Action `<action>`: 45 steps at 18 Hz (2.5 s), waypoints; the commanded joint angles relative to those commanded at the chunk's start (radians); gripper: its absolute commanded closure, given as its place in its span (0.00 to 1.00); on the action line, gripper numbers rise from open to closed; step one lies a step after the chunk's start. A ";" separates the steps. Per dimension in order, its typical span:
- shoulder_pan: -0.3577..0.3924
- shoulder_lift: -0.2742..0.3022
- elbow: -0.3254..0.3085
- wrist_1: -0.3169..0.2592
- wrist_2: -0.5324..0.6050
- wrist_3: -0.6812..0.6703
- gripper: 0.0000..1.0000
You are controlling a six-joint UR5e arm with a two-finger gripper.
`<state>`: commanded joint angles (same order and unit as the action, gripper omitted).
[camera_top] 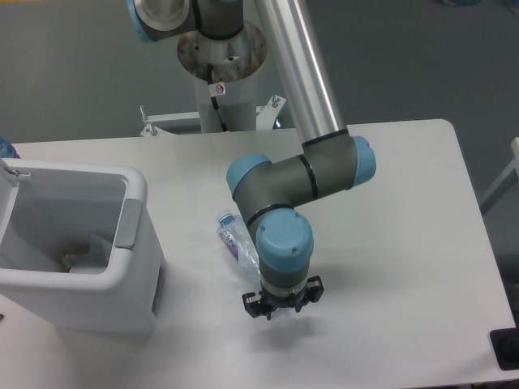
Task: Place the trash in the trash can
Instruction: 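Lower the gripper around the bottle's middle and close on it, then lift the bottle and carry it over the white bin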
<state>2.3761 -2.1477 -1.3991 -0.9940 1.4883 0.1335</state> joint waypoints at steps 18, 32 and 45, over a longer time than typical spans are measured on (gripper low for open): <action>0.046 0.158 0.202 0.008 -0.365 0.009 0.59; 0.023 0.272 0.230 0.126 -0.663 0.031 0.58; -0.169 0.232 0.210 0.129 -0.692 0.182 0.58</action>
<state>2.2075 -1.9158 -1.1888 -0.8652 0.7961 0.3159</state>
